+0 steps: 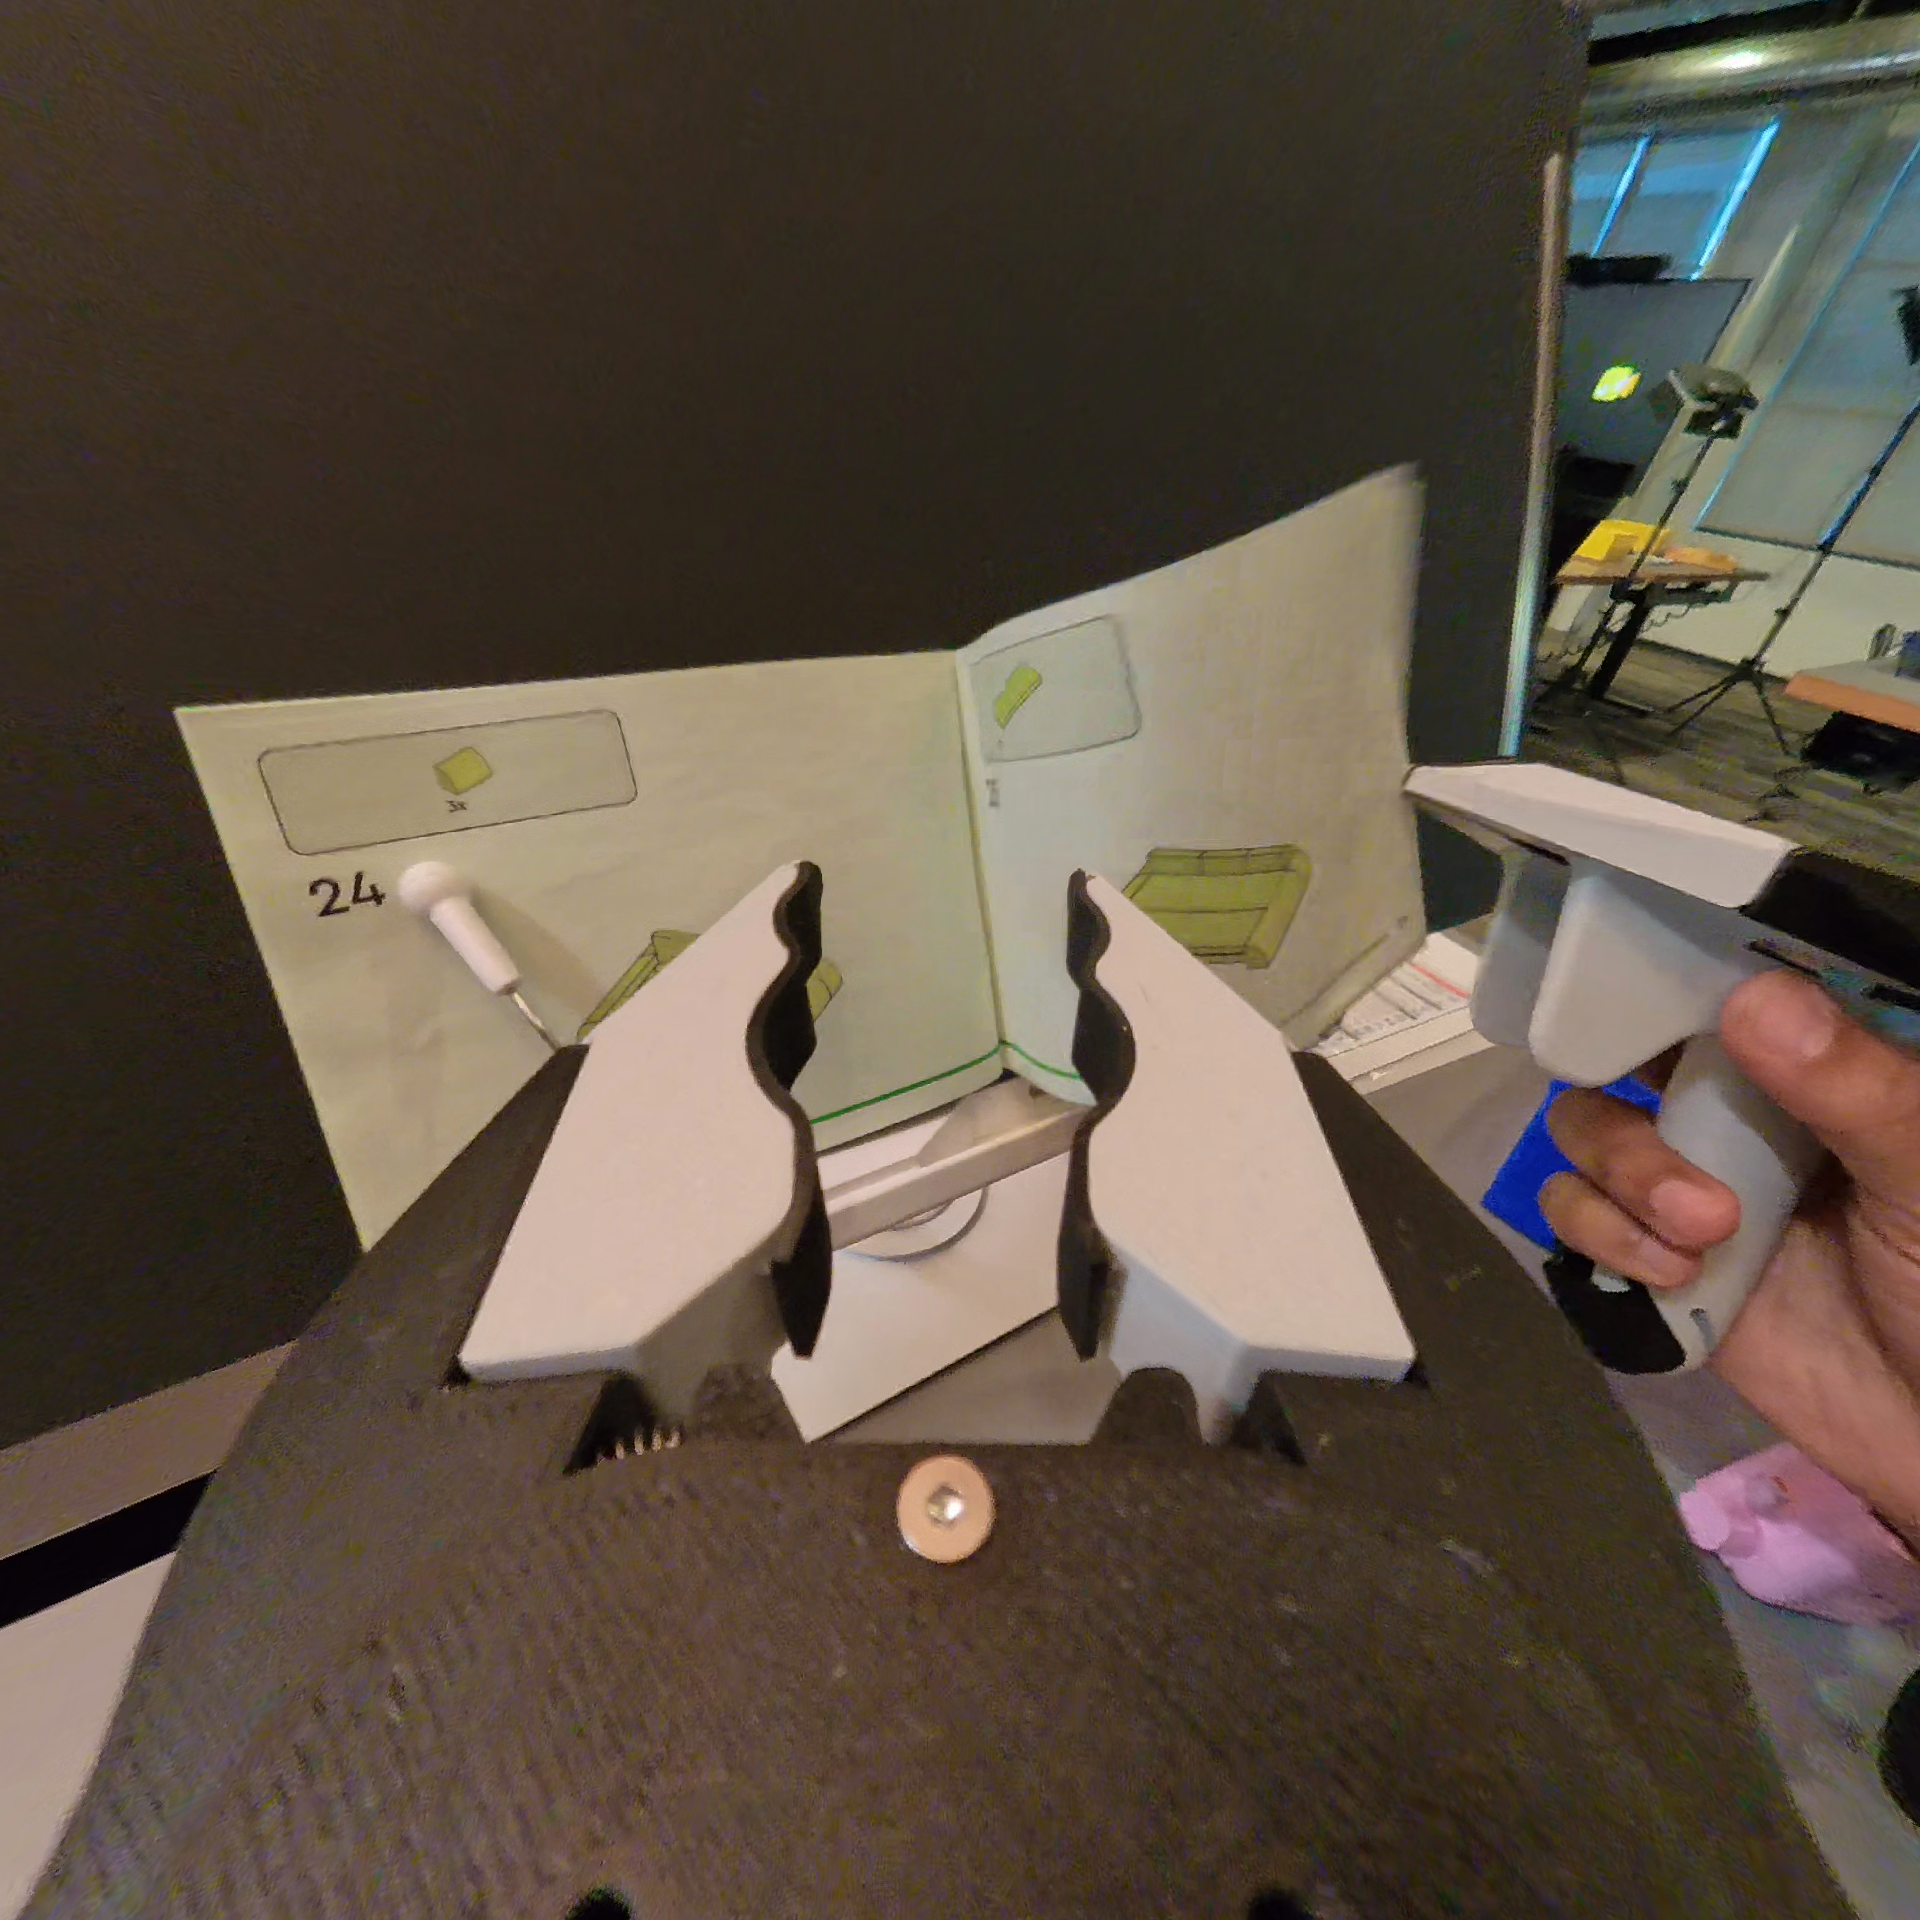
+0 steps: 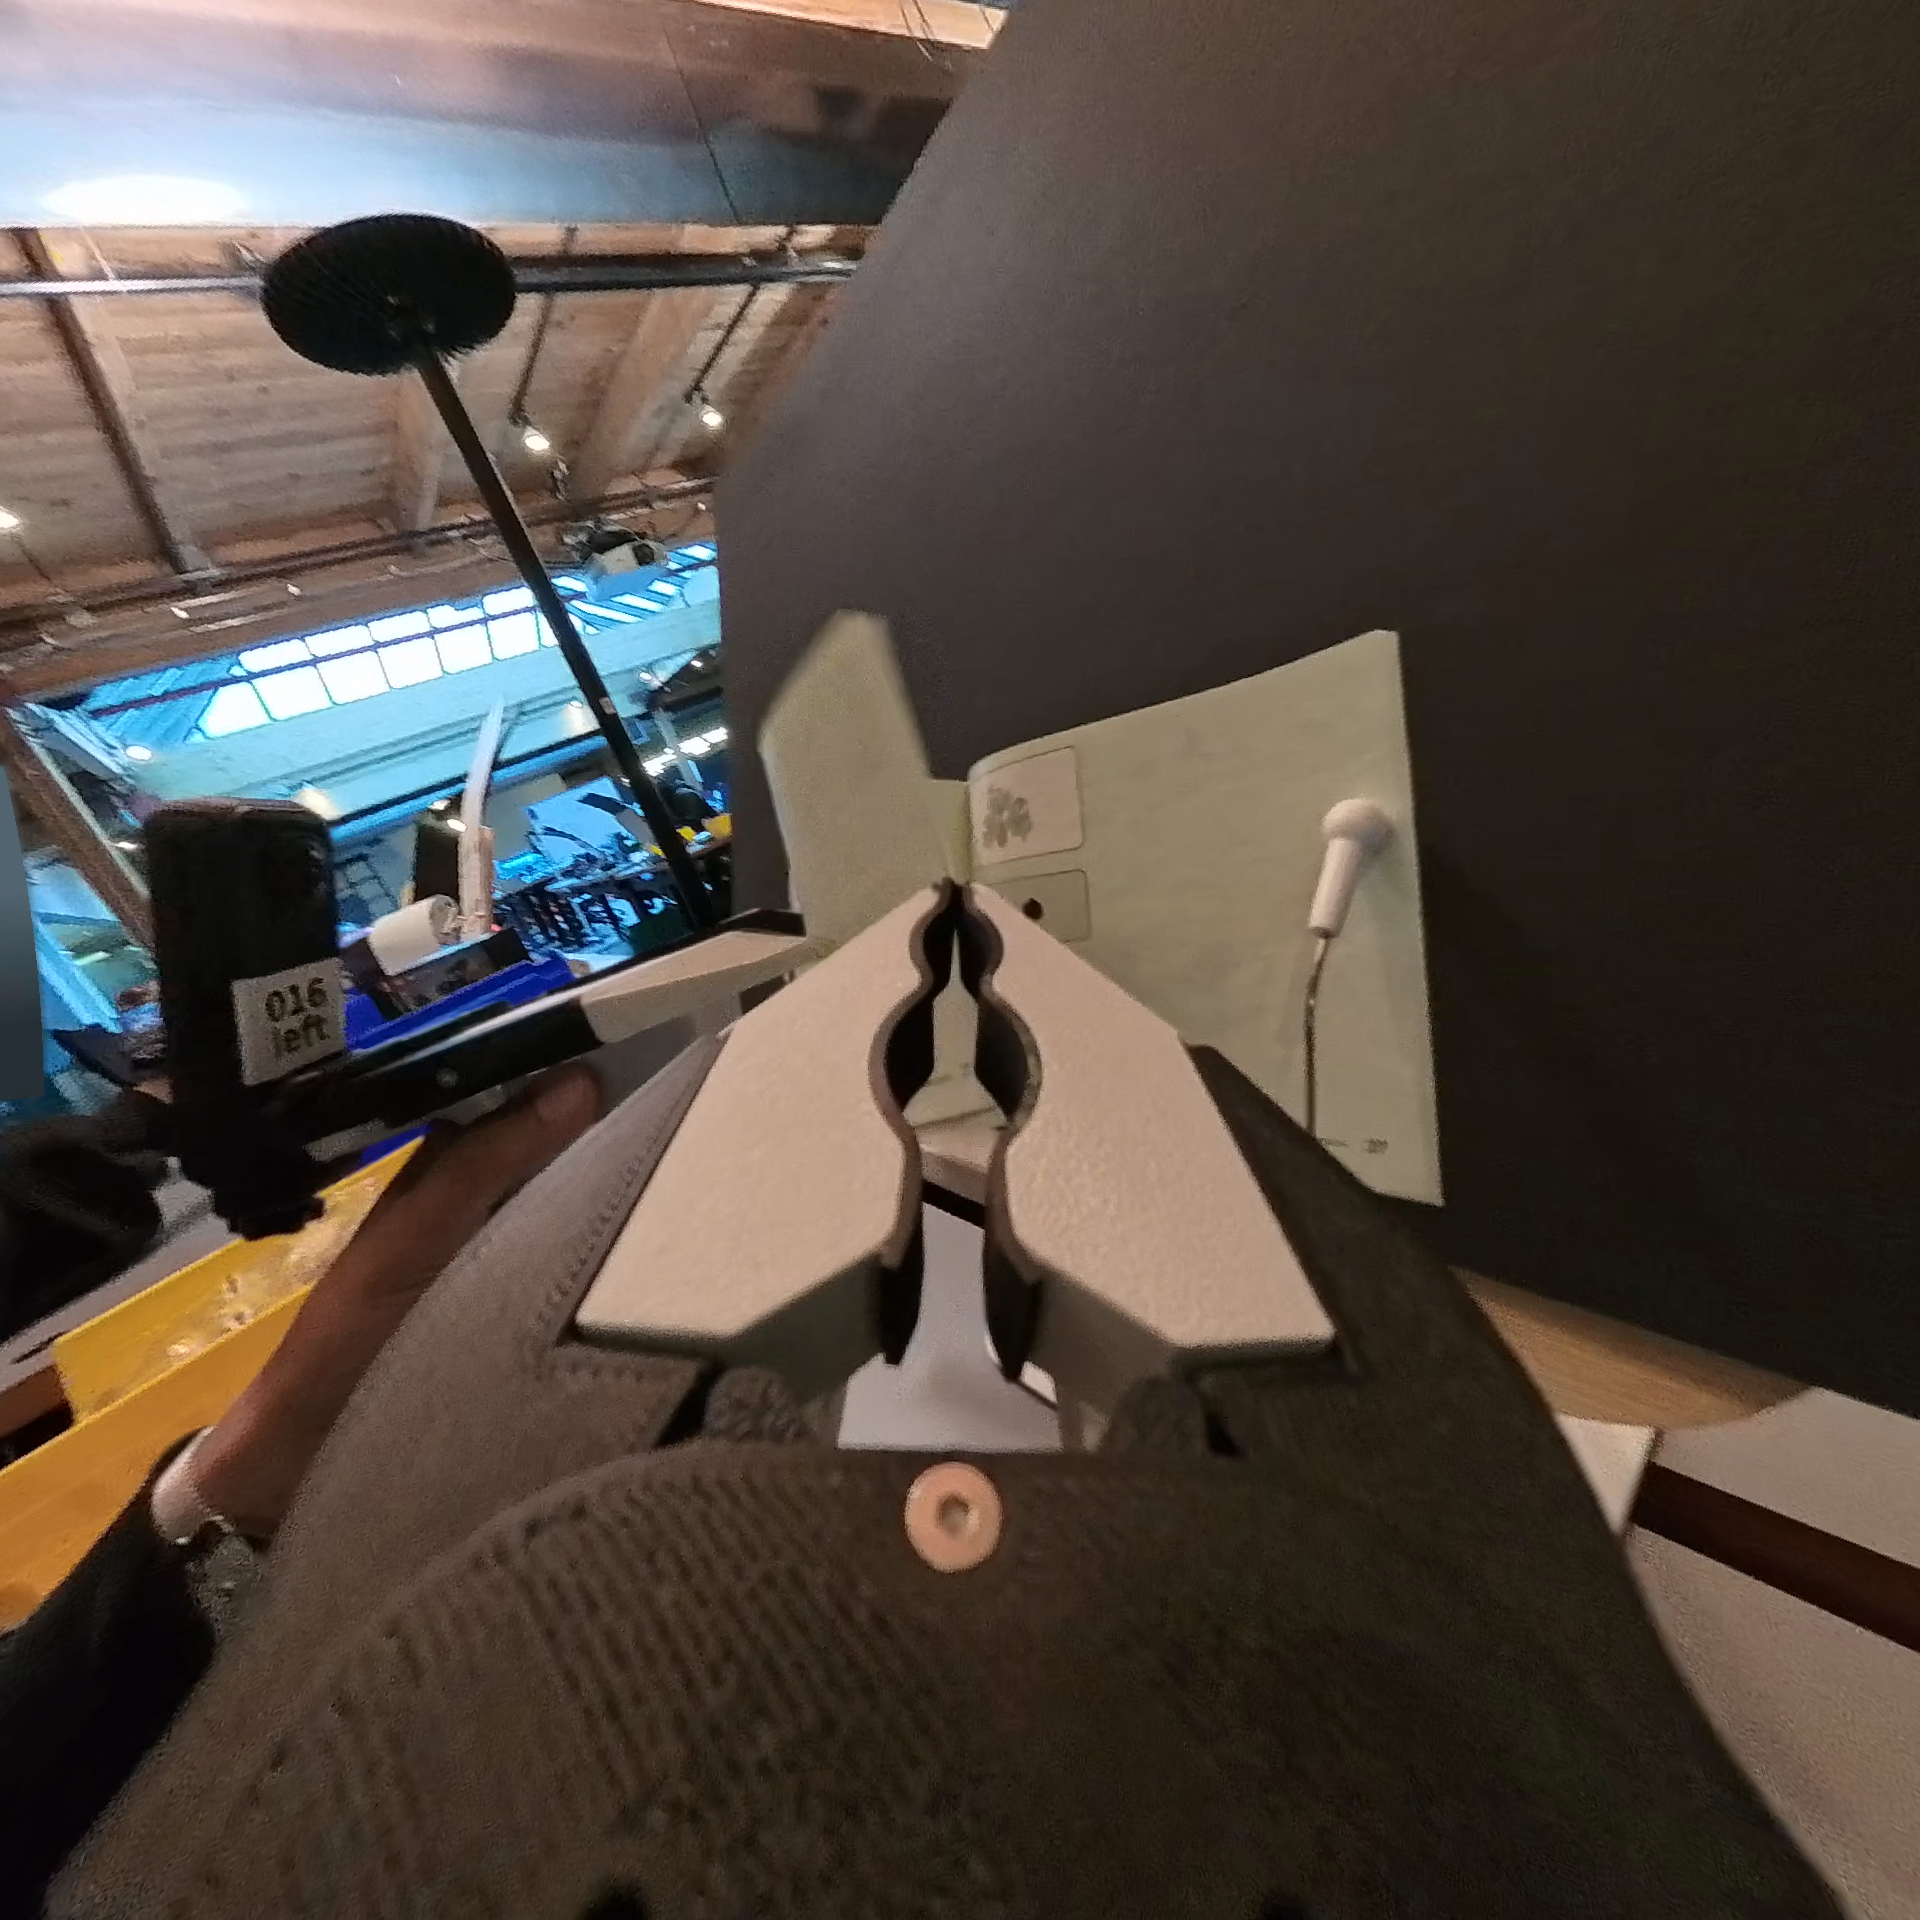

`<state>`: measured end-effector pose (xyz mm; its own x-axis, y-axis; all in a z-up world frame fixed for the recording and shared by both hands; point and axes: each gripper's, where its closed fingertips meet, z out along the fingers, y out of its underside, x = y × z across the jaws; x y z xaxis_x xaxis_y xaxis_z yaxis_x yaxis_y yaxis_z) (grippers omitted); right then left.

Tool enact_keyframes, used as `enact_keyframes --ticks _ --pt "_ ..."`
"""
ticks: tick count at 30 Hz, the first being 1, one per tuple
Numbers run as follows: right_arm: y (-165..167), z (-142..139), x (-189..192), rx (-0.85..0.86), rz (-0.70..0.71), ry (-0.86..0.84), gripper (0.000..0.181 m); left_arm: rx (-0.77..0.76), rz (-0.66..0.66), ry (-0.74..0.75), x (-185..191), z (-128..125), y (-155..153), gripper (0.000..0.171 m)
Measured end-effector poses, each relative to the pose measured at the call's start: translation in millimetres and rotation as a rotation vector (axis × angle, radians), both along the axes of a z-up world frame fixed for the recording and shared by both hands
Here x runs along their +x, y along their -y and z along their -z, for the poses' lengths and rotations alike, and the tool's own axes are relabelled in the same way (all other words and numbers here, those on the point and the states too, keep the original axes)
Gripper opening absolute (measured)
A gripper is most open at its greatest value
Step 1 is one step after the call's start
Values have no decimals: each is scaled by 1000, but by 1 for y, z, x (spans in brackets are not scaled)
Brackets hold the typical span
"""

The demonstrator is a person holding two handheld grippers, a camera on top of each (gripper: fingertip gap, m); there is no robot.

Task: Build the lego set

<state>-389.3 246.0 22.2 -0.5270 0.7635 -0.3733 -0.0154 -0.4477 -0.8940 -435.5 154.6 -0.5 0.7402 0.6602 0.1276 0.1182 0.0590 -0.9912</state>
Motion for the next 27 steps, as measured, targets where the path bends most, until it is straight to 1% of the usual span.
enact_keyframes --ticks 1,2,4,5,6,7,10,11,13,15,17,19,21,23,25,27 --pt "1 -1 1 -13 -16 -4 0 16 20 -8 3 -4 -1 53" --pt "2 -2 1 -22 -28 -4 0 32 57 -23 9 -9 -6 66" --pt "6 -1 1 -20 -49 1 0 43 207 -46 32 -16 -23 92" --pt "9 0 1 -14 -59 4 0 39 230 -29 36 -15 -29 104" --pt "11 1 1 -7 -69 5 0 24 240 -15 38 -11 -34 108" --pt "14 1 1 -1 -82 6 0 -1 228 -7 37 -6 -38 107" --pt "22 1 3 14 -118 6 0 -73 74 -10 17 10 -32 87" --pt "24 2 3 23 -124 10 0 -75 52 -12 14 12 -31 78" --pt "24 5 1 39 -113 25 0 -59 77 -5 15 13 -32 60" --pt "20 6 -1 44 -88 30 0 -35 126 3 20 10 -34 54" --pt "18 6 0 40 -92 27 0 -35 142 7 22 9 -33 54" --pt "13 6 -1 35 -69 31 0 -51 84 3 14 10 -25 56" --pt "0 8 -4 23 6 49 0 -48 -36 4 -1 9 -6 63" --pt "-13 10 -6 24 72 64 0 0 -141 8 -12 1 17 72" --pt "-19 14 -6 53 98 83 0 86 -211 -7 -15 -15 39 82" --pt "-22 19 -8 90 124 108 0 188 -225 -110 -2 -45 53 90"
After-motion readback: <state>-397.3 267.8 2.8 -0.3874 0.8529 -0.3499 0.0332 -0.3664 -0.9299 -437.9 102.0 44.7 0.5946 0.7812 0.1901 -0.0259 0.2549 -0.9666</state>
